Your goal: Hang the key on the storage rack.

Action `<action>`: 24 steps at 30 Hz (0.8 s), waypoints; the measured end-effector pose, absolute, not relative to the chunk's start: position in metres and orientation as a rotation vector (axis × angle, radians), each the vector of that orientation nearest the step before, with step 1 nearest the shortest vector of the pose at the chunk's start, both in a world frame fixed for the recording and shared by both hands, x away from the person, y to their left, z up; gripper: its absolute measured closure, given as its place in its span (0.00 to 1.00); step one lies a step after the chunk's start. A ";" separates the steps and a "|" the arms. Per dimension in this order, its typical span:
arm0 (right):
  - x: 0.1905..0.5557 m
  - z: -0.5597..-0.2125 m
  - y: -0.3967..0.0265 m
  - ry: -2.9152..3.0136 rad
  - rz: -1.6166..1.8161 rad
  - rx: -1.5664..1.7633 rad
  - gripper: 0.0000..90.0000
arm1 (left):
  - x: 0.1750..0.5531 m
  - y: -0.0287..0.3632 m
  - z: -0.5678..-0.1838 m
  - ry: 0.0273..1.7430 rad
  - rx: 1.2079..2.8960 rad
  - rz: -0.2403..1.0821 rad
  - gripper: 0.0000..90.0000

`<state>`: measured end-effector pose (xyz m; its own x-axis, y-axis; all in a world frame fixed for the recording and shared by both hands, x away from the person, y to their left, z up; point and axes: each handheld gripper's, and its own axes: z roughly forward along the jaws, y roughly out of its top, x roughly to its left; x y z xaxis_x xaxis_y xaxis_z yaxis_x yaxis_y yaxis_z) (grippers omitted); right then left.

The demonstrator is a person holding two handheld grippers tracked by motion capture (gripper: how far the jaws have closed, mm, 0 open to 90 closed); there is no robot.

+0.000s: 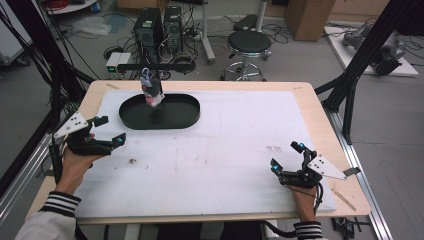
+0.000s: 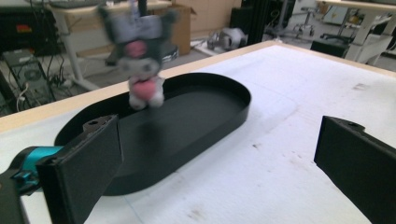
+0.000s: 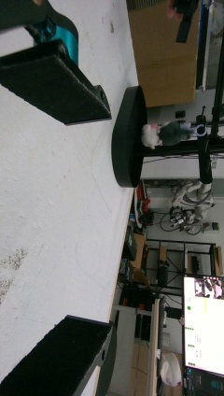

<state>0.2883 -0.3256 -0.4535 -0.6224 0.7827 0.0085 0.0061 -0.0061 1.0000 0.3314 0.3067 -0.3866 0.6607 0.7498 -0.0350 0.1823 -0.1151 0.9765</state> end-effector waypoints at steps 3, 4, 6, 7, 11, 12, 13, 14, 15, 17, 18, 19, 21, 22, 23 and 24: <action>0.288 -0.453 -0.325 1.685 1.688 0.819 0.00 | 0.318 0.303 -0.394 0.753 1.629 0.610 0.02; 0.288 -0.453 -0.325 1.684 1.687 0.821 0.00 | 0.313 0.302 -0.397 0.749 1.616 0.630 0.02; 0.288 -0.453 -0.325 1.686 1.690 0.824 0.00 | 0.305 0.300 -0.402 0.736 1.598 0.613 0.02; 0.288 -0.453 -0.325 1.684 1.686 0.819 0.00 | 0.302 0.299 -0.405 0.744 1.592 0.612 0.02; 0.288 -0.453 -0.324 1.689 1.679 0.820 0.00 | 0.289 0.296 -0.421 0.741 1.584 0.612 0.02; 0.288 -0.453 -0.324 1.689 1.679 0.819 0.00 | 0.286 0.295 -0.424 0.746 1.574 0.617 0.02; 0.288 -0.453 -0.324 1.688 1.680 0.815 0.00 | 0.284 0.295 -0.427 0.752 1.563 0.617 0.02; 0.288 -0.453 -0.324 1.688 1.678 0.819 0.00 | 0.281 0.295 -0.431 0.751 1.545 0.620 0.02; 0.288 -0.453 -0.324 1.687 1.678 0.814 0.00 | 0.279 0.295 -0.433 0.756 1.537 0.625 0.02; 0.288 -0.453 -0.324 1.688 1.675 0.816 0.00 | 0.275 0.295 -0.438 0.749 1.524 0.644 0.02; 0.288 -0.453 -0.324 1.687 1.674 0.814 0.00 | 0.273 0.294 -0.441 0.747 1.506 0.649 0.02; 0.288 -0.453 -0.324 1.688 1.675 0.816 0.00 | 0.271 0.294 -0.444 0.746 1.492 0.656 0.02; 0.287 -0.454 -0.324 1.689 1.673 0.815 0.00 | 0.268 0.291 -0.449 0.743 1.482 0.672 0.02; 0.287 -0.453 -0.324 1.690 1.674 0.815 0.00 | 0.267 0.290 -0.452 0.738 1.487 0.679 0.02; 0.287 -0.453 -0.324 1.691 1.672 0.812 0.00 | 0.265 0.290 -0.452 0.728 1.480 0.700 0.02; 0.287 -0.454 -0.324 1.691 1.671 0.811 0.00 | 0.264 0.290 -0.452 0.718 1.479 0.704 0.02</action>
